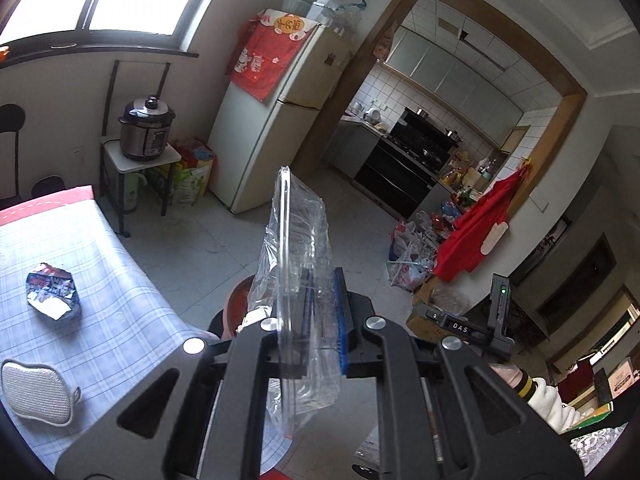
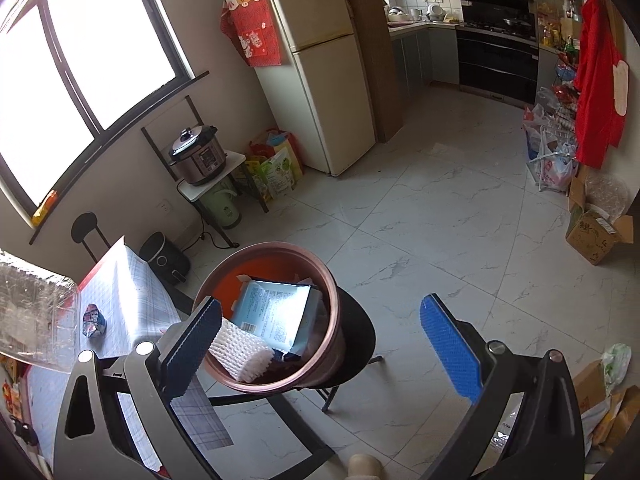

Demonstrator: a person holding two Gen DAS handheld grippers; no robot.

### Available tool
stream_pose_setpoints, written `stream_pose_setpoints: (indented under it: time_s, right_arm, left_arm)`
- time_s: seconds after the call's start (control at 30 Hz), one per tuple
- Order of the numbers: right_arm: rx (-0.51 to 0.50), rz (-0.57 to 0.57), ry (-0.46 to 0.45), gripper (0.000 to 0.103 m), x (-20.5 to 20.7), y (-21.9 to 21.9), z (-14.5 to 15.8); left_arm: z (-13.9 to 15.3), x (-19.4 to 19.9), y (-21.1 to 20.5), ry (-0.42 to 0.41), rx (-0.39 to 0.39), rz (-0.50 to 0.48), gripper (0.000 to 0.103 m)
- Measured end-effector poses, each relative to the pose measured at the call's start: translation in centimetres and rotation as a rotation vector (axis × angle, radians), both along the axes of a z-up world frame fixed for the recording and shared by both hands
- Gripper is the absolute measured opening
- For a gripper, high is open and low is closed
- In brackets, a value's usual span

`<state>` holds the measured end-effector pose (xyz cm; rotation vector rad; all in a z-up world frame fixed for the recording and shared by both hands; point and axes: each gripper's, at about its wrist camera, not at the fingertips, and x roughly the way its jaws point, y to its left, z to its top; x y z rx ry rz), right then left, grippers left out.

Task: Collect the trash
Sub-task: 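Lower the clear container into the pot and open the left tool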

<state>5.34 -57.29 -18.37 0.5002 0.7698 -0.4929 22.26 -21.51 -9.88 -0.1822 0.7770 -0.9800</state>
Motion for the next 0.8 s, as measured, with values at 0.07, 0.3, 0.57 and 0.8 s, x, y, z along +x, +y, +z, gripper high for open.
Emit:
stream_pose_setpoints:
  time_s: [0.07, 0.3, 0.57, 0.8]
  right_arm:
    - [-0.009, -0.016, 0.008, 0.098, -1.0, -0.5, 0.2]
    - [-0.012, -0.074, 0.035, 0.098, -4.4, -2.9, 0.0]
    - [-0.008, -0.088, 0.044, 0.098, -5.6, -4.1, -0.5]
    - [0.001, -0.087, 0.061, 0.098, -5.7, -4.6, -1.1]
  left_arm:
    - [-0.6, 0.4, -2.4, 0.013, -0.005, -0.041, 0.014]
    - [-2.6, 1.1, -10.2, 0.043, 0.000, -0.145, 0.014]
    - [-4.7, 1.1, -17.2, 0.066, 0.030, -0.235, 0.014]
    - [-6.5, 1.9, -21.9, 0.040, 0.081, -0.277, 0.072]
